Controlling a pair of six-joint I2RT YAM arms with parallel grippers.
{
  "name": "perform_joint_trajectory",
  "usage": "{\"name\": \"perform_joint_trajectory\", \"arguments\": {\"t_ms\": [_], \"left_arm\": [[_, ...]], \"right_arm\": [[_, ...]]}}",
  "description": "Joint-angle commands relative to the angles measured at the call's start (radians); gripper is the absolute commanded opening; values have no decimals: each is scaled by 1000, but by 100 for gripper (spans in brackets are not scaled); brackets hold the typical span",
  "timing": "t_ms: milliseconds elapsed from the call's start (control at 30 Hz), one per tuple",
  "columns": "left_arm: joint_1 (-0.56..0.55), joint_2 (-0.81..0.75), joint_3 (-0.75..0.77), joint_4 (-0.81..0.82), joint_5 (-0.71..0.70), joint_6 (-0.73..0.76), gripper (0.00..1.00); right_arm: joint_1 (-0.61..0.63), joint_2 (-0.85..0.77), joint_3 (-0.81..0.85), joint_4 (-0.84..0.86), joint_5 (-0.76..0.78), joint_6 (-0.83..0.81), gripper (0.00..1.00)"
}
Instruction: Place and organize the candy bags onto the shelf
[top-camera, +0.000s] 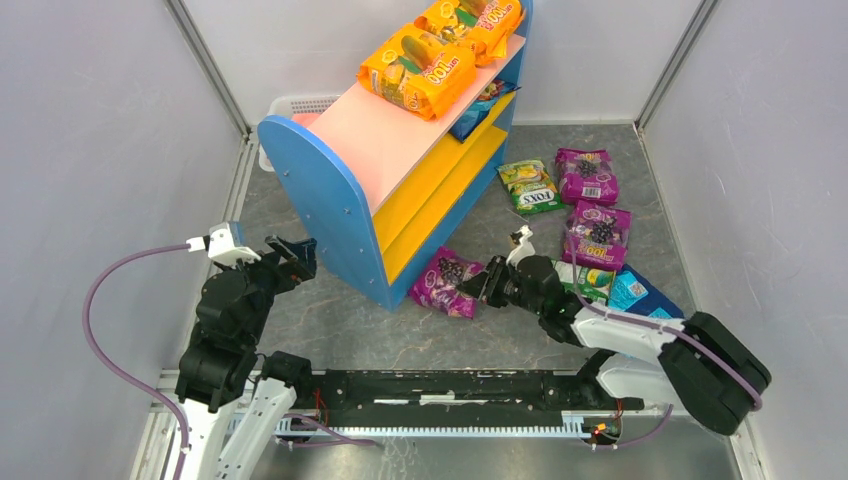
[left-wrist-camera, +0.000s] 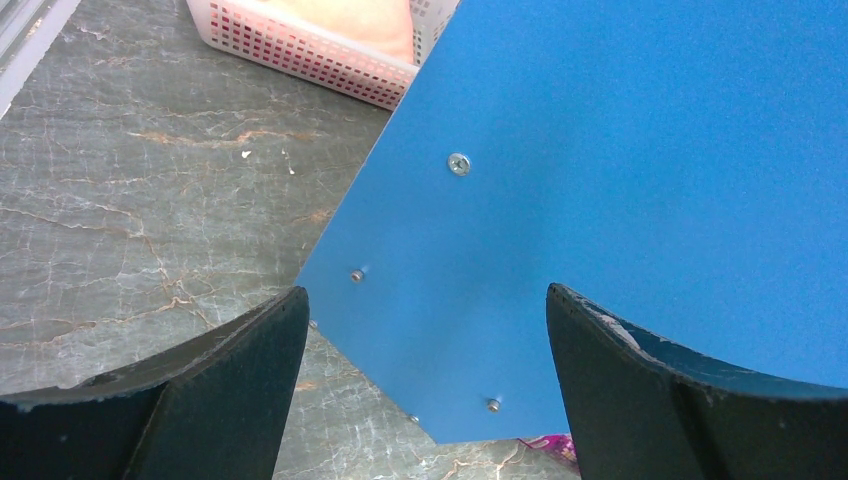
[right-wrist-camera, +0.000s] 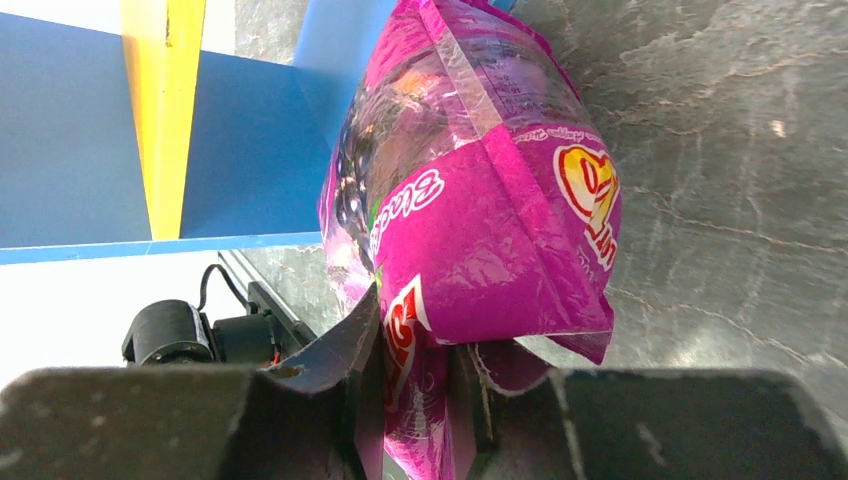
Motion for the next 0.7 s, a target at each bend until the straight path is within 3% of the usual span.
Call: {"name": "perform_joint_trajectory", "arguments": {"t_ms": [0, 200, 367, 500, 667], "left_arm": [[6, 0, -2, 36, 12, 41, 94], [6, -7, -2, 38, 16, 41, 94], [4, -10, -3, 39, 20, 42, 94], [4, -11, -3, 39, 21, 44, 94], [4, -13, -3, 39, 21, 44, 94]], "right_arm": [[-25, -130, 29, -80, 42, -44, 11], [-121, -301, 42, -290, 51, -119, 10], [-302, -404, 137, -467, -14, -240, 9], [-426, -359, 301, -544, -122, -327, 9], [-510, -198, 508, -501, -277, -322, 9]]}}
